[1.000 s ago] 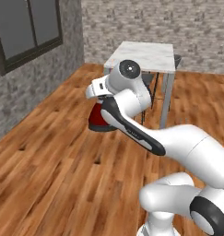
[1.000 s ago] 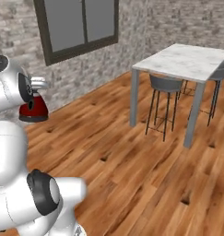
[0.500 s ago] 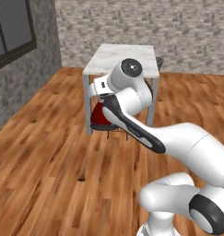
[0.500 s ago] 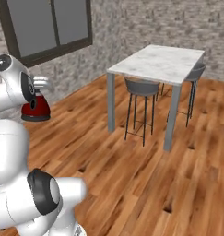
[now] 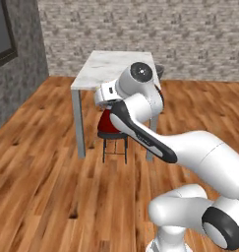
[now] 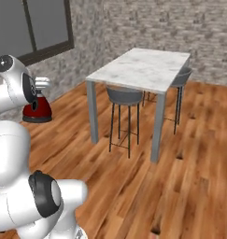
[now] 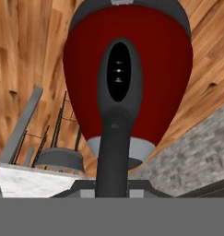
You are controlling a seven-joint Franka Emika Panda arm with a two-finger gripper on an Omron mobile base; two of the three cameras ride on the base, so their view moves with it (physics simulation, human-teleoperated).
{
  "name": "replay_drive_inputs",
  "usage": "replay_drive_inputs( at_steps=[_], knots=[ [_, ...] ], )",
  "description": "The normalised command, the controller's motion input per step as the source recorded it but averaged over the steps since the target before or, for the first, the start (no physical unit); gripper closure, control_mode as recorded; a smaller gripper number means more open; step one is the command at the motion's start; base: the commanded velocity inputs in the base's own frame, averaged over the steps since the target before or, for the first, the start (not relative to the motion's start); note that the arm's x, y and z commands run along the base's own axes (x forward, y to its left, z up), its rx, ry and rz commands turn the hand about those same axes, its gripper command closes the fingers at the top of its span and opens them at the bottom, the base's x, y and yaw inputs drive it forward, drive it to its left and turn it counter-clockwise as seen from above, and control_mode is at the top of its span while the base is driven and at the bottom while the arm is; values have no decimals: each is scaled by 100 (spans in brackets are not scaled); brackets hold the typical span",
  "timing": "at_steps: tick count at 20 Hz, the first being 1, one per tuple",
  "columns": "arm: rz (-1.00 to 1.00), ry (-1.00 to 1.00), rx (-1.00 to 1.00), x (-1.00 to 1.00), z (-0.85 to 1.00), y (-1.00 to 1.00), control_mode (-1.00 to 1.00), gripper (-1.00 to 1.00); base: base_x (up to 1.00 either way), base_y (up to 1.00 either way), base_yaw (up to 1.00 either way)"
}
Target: The kettle is done boiling. Turn off the stove, then wait for 300 timesteps before moving the kettle to the dining table.
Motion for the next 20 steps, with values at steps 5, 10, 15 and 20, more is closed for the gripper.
replay_drive_inputs(
  at_steps=[5, 10, 15, 20],
  knots=[
    [0, 0, 0, 0, 0, 0, 100, 100, 64, -26, -16],
    [0, 0, 0, 0, 0, 0, 100, 100, 61, -27, -17],
    [0, 0, 0, 0, 0, 0, 100, 100, 62, -26, -17],
    [0, 0, 0, 0, 0, 0, 100, 100, 63, -26, -17]
  ],
)
